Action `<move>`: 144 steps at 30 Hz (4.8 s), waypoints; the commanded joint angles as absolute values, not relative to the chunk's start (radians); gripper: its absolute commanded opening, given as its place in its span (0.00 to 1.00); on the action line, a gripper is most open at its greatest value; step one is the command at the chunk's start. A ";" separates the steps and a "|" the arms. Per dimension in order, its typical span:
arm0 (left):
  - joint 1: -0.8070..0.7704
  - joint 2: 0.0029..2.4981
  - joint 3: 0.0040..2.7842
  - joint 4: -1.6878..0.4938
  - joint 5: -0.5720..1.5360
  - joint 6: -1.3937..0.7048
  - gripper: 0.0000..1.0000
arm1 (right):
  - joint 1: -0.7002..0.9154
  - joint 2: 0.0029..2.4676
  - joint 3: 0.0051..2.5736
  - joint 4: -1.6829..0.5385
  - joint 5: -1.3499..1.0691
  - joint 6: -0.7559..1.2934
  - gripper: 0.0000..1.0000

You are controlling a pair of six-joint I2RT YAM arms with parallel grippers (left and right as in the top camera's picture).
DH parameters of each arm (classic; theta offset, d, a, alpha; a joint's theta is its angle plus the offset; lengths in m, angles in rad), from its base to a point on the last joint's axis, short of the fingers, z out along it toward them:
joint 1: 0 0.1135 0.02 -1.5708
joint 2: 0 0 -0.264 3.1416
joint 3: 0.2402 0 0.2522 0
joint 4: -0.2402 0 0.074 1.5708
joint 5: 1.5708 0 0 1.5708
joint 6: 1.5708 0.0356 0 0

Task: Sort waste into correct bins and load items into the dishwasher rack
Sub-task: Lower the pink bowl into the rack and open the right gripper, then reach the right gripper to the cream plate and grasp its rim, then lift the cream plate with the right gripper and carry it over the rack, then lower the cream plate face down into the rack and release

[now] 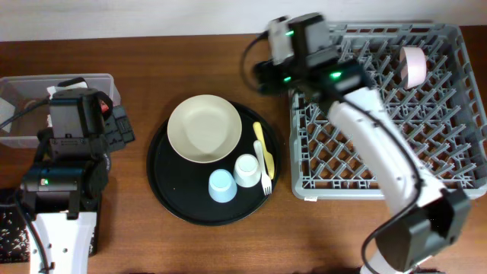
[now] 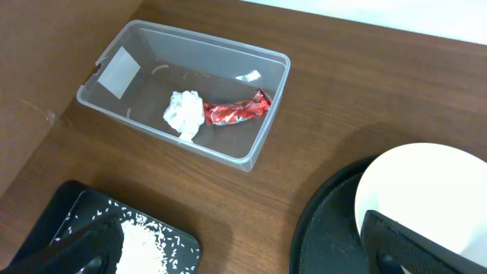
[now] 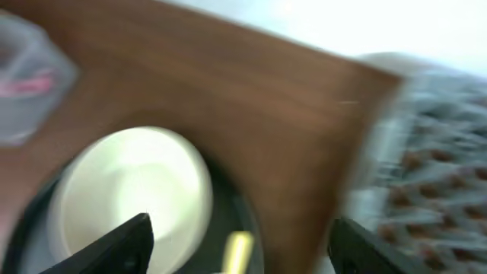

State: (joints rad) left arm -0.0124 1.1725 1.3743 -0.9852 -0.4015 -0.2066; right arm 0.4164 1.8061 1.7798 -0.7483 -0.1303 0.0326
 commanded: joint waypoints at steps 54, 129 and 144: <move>-0.008 1.166 1.377 -0.986 -0.416 -0.216 0.99 | 0.549 2.232 1.749 -0.603 -0.101 0.140 0.32; -0.008 1.166 1.377 -0.986 -0.416 -0.216 0.99 | 0.113 2.019 1.834 -0.985 1.200 -0.018 0.04; -0.008 1.166 1.377 -0.986 -0.416 -0.216 0.99 | 0.209 2.019 1.770 -0.944 1.056 -0.075 0.04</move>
State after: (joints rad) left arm -0.0124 1.1725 1.3743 -0.9848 -0.4015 -0.2066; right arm 0.1547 1.9961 1.8080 -0.9295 1.2896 -0.0578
